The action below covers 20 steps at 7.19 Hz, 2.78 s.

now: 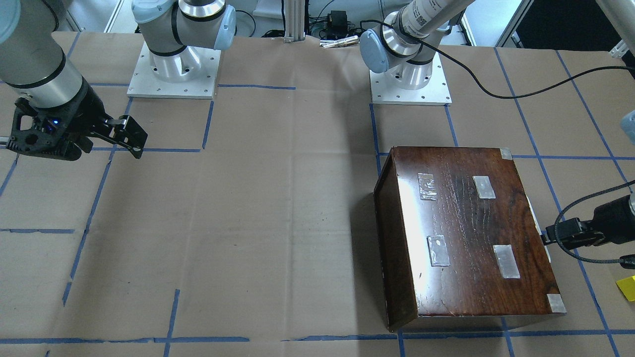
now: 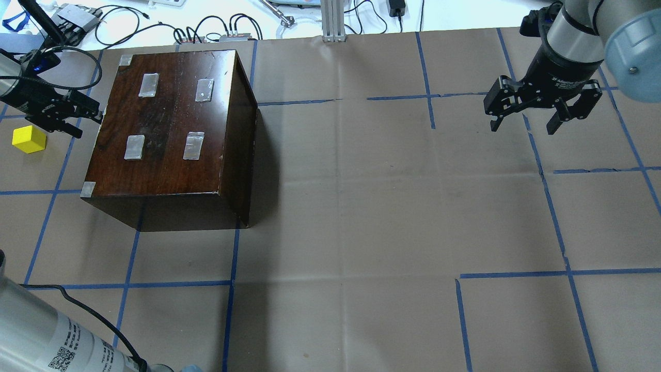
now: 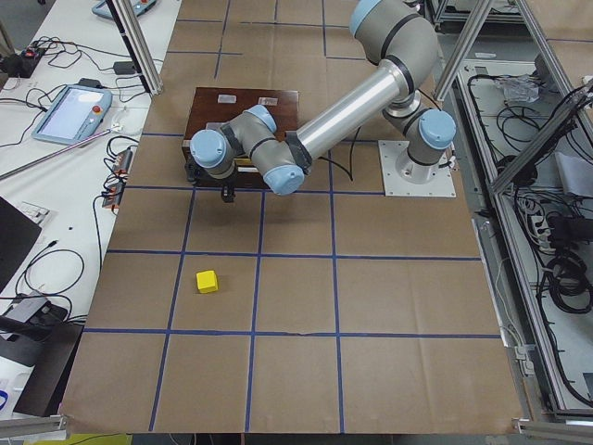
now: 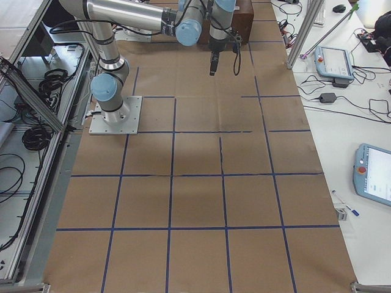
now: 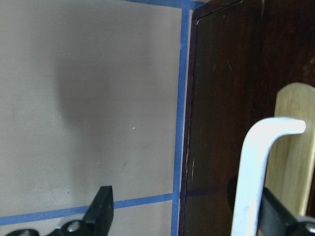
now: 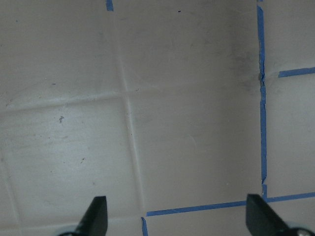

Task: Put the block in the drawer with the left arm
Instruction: 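Pull the drawer open away from the cabinet with the left gripper, then release the handle and move the left gripper over the yellow cube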

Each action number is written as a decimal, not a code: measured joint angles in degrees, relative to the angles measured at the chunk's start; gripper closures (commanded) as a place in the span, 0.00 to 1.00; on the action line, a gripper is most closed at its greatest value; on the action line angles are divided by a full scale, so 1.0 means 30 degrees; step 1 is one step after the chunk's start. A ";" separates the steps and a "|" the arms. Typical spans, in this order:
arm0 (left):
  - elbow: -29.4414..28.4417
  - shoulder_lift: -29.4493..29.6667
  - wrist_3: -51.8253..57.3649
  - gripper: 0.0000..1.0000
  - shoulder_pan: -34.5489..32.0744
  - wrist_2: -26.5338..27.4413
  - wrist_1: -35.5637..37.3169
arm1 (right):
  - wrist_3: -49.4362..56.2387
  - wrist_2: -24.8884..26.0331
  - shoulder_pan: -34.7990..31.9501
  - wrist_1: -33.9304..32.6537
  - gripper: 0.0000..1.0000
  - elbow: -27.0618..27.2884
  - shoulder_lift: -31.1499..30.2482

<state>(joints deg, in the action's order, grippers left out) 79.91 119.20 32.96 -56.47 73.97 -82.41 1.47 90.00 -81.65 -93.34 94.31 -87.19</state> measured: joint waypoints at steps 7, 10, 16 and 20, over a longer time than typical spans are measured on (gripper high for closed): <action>-0.0637 0.0239 0.0116 0.02 0.1453 0.1959 0.0051 | 0.0008 0.0001 0.0000 0.0000 0.00 0.0000 0.0000; -0.0931 0.0364 0.0172 0.03 0.1730 0.2705 0.0095 | 0.0008 0.0000 0.0000 0.0000 0.00 0.0000 0.0000; -0.1242 0.0465 0.0919 0.06 0.2260 0.3357 0.0106 | -0.0018 0.0001 0.0000 0.0000 0.00 0.0000 0.0008; -0.1551 0.0553 0.1323 0.08 0.2555 0.3935 0.0136 | 0.0000 0.0001 0.0000 0.0000 0.00 -0.0017 0.0000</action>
<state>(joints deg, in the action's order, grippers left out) 75.25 120.86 36.93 -48.80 85.78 -82.00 1.47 90.00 -81.65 -93.34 94.26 -87.19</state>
